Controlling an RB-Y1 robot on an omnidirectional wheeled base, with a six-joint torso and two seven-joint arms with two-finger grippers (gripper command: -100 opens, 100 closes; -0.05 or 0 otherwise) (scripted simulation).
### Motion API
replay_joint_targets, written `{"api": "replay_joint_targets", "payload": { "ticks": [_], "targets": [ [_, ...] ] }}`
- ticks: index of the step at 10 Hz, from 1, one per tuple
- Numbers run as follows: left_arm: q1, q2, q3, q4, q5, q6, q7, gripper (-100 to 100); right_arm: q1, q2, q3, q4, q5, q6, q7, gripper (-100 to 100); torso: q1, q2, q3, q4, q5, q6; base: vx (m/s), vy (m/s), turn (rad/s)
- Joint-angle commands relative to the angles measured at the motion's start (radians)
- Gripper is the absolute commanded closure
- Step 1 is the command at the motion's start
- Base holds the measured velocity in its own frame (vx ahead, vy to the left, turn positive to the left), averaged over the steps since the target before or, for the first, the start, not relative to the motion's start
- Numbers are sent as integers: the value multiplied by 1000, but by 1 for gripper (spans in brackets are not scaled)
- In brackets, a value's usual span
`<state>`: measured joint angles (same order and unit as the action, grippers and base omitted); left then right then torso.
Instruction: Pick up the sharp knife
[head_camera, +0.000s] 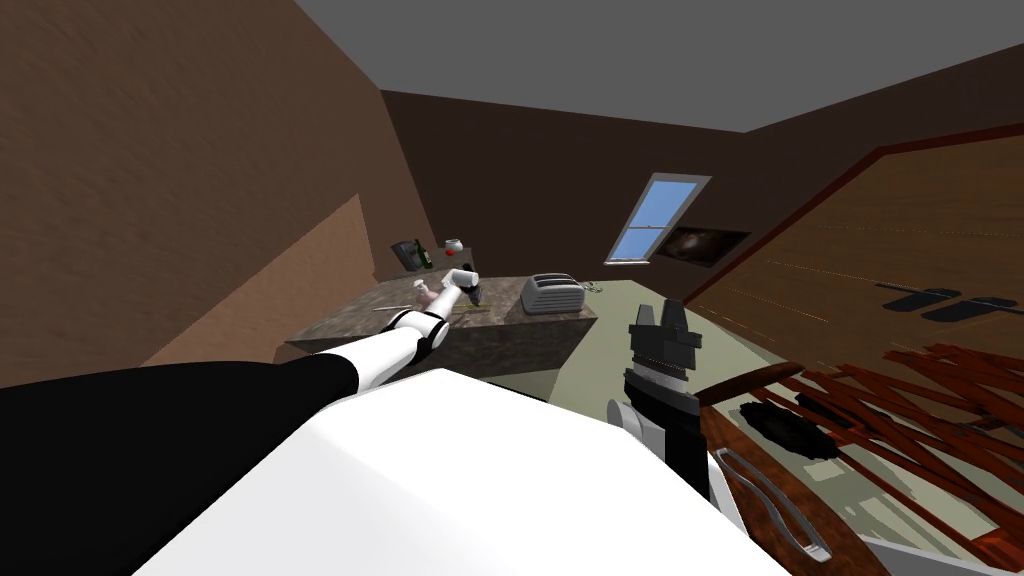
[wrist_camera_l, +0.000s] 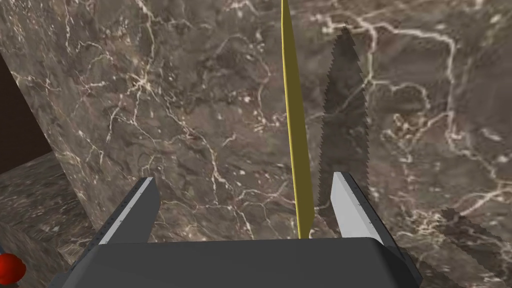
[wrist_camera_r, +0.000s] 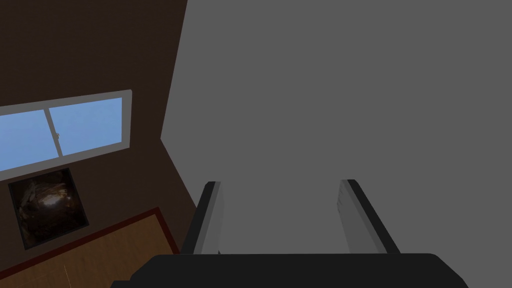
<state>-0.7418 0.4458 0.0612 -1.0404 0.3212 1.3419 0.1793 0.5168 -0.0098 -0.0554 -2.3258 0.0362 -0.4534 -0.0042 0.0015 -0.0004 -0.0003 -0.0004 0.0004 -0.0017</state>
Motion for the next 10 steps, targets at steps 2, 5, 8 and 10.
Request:
{"api": "replay_joint_targets", "payload": {
  "ticks": [2, 5, 8, 10],
  "targets": [
    [-34, 12, -1, 76, 20, 13, -7, -100, 0, 0, 0, 0, 0, 0, 0, 0, 0, 0, 0, 0, 0, 0, 15, 15, -10],
    [-82, 29, -2, 169, 52, 40, -16, -100, 0, 0, 0, 0, 0, 0, 0, 0, 0, 0, 0, 0, 0, 0, 16, 20, -9],
    [-104, 36, -3, 233, 67, 52, -20, -100, 0, 0, 0, 0, 0, 0, 0, 0, 0, -1, 0, 0, 0, 0, 19, 20, -8],
    [-126, 43, -4, 282, 81, 65, -24, -100, 0, 0, 0, 0, 0, 0, 0, 0, 1, 0, 0, 0, 0, 0, 17, 24, -7]
  ]
}}
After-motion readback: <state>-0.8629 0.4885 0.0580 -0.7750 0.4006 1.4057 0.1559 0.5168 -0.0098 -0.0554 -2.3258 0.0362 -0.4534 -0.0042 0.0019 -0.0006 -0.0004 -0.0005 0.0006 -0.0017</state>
